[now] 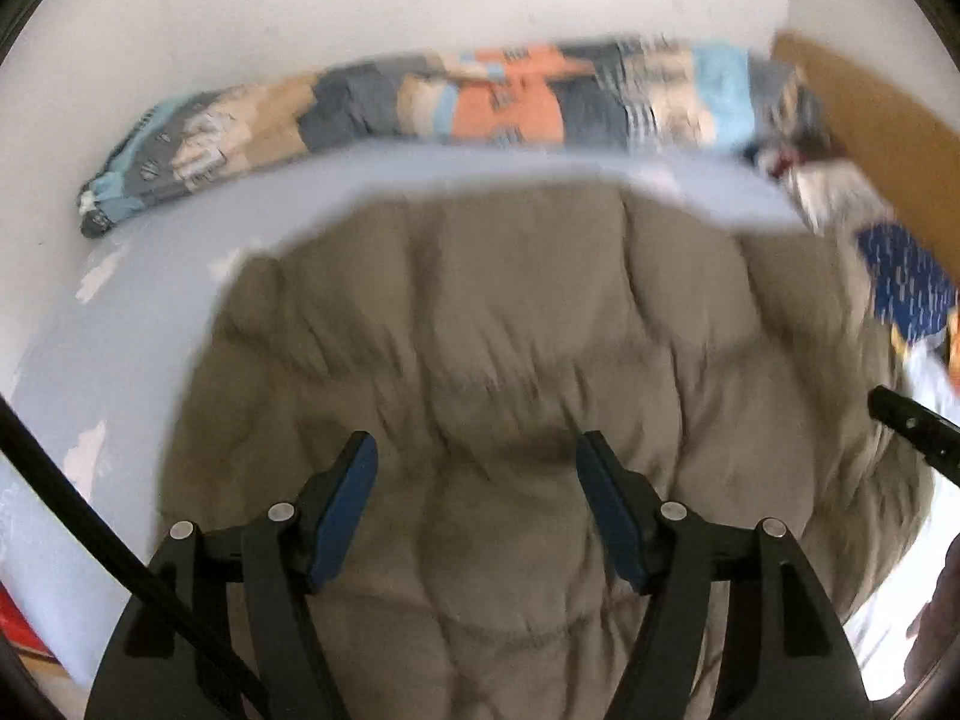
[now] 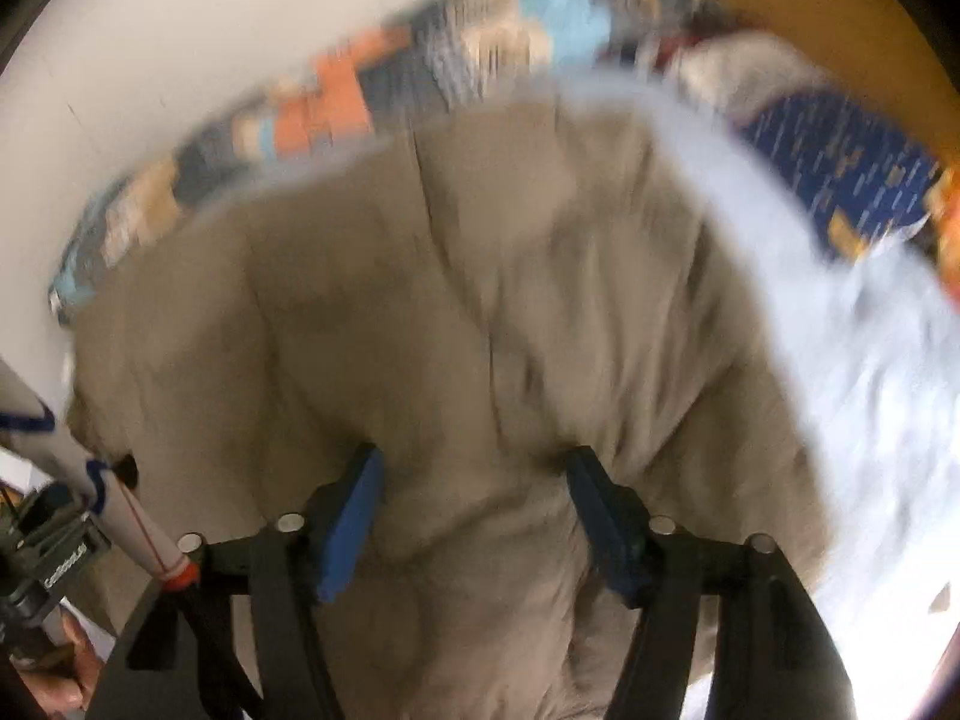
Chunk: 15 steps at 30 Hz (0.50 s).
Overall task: Fold large clothes
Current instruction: 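Fold the lifted side over the jacket with both grippers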
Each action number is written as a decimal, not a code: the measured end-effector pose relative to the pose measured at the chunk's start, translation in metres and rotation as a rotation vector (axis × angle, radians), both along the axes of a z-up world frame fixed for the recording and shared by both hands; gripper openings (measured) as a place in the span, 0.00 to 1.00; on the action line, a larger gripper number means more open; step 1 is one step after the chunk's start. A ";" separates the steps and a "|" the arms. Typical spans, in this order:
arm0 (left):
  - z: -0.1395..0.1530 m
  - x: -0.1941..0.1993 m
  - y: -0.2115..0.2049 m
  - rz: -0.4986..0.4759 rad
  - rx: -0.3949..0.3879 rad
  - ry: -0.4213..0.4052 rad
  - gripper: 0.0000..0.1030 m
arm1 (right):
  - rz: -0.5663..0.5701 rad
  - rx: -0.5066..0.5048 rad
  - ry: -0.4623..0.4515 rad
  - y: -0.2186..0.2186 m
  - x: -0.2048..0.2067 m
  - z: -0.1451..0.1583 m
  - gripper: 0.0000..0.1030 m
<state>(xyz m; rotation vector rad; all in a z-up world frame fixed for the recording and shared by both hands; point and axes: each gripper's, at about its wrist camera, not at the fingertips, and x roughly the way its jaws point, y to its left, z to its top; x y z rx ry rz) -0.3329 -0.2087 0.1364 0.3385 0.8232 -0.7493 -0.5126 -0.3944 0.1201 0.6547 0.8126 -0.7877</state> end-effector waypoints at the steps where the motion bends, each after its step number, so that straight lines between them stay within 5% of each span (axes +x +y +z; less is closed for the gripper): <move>1: 0.006 0.011 -0.001 0.024 -0.015 -0.013 0.66 | -0.002 -0.053 -0.028 -0.002 0.000 0.014 0.66; 4: 0.001 0.033 -0.009 0.092 0.025 0.001 0.66 | -0.022 -0.119 -0.039 -0.021 0.009 0.028 0.66; 8: -0.019 0.075 -0.012 0.152 0.036 0.108 0.68 | -0.028 -0.018 0.020 -0.066 0.028 -0.006 0.66; 15: -0.026 0.077 -0.009 0.151 0.012 0.118 0.68 | -0.003 0.044 0.103 -0.088 0.048 -0.038 0.73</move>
